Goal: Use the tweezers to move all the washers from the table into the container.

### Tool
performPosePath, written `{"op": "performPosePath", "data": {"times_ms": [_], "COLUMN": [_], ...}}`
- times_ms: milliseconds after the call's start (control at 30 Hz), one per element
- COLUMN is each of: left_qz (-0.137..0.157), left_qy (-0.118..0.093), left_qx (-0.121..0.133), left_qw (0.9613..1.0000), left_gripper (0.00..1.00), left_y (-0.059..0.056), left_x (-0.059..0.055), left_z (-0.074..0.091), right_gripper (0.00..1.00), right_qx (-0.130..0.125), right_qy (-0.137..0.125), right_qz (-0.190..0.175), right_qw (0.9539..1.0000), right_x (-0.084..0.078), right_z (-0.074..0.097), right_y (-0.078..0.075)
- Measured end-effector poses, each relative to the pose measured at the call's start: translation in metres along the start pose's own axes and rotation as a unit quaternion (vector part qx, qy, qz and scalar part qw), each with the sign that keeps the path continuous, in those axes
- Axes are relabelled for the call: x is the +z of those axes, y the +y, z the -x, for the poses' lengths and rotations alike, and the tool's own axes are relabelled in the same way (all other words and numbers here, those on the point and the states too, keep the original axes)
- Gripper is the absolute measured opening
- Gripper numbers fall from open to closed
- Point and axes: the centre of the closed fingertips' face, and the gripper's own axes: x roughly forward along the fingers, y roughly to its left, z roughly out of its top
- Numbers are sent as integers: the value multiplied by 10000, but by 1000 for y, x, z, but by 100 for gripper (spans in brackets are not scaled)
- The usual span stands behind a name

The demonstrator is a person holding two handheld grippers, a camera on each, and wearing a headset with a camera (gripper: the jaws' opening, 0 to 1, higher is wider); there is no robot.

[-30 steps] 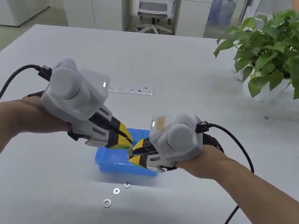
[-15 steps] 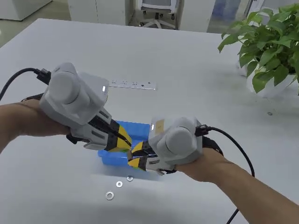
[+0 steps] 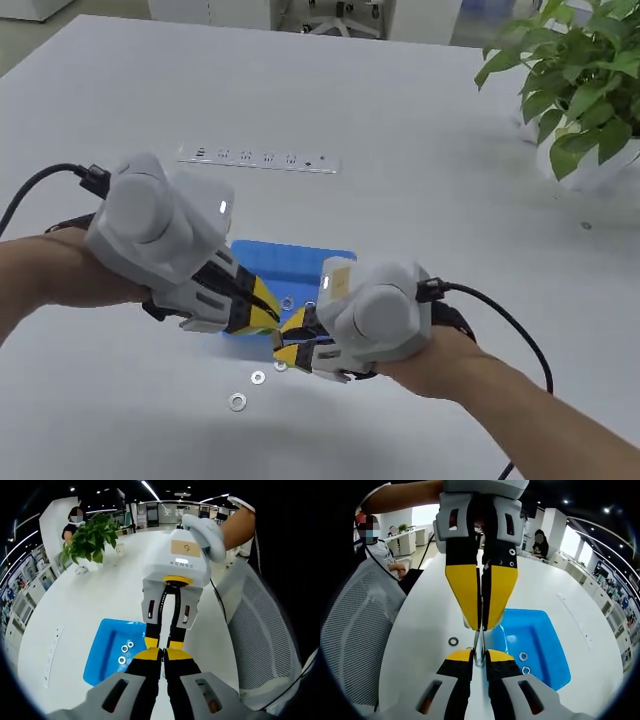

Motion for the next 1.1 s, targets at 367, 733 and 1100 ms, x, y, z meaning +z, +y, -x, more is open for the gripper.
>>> {"op": "performPosePath", "data": {"times_ms": [367, 733, 1100], "left_qz": [102, 141, 208], "left_qy": [10, -6, 18], "left_qx": [-33, -4, -46], "left_qw": [9999, 9999, 9998], "left_gripper": [6, 6, 6], "left_y": [0, 2, 3], "left_x": [-9, -14, -13], "left_z": [-8, -12, -13], "right_gripper": [11, 11, 11], "right_qx": [108, 167, 187], "right_qy": [56, 68, 61], "right_qz": [-41, -75, -128], "right_qw": [9999, 9998, 9997], "right_x": [-9, -14, -15], "right_z": [-8, -14, -15], "right_y": [2, 2, 2]}}
